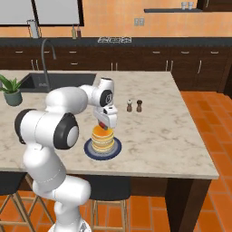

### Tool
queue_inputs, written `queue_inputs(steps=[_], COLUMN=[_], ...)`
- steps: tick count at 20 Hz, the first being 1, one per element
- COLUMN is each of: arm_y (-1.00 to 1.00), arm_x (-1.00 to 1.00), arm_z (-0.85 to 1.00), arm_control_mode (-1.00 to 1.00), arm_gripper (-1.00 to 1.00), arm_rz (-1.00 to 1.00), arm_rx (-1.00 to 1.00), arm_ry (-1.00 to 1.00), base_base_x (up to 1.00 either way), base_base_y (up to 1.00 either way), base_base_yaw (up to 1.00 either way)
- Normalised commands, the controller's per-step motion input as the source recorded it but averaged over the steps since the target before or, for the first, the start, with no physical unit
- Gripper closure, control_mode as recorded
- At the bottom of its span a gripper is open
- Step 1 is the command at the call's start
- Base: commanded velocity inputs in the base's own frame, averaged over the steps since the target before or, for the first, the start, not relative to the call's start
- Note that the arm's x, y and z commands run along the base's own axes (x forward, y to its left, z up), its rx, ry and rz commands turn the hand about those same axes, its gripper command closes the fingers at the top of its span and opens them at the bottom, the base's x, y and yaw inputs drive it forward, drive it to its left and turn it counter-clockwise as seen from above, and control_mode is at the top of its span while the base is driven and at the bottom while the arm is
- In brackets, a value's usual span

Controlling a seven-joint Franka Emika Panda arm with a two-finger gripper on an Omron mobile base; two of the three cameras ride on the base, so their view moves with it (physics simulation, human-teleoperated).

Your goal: Take the strawberry from the fridge and place it on top of the pancake, located on the dining counter.

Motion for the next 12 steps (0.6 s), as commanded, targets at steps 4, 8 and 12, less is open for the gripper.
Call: queue_inputs(steps=[4,8,12], arm_y=[0.00,0.00,0.00], arm_x=[0.00,-0.02,-0.48], arm_z=[-0.20,-0.17,-0.24], arm_control_mode=[-1.00,-1.00,-1.00], arm_gripper=[1.00,1.00,-1.00], arm_rz=[0.00,0.00,0.00], arm_rx=[0.00,0.00,0.00], arm_ry=[0.00,0.00,-0.02], base_base_x=[0.00,0.00,0.00], base_base_y=[0.00,0.00,0.00], base_base_yaw=[0.00,0.00,0.00])
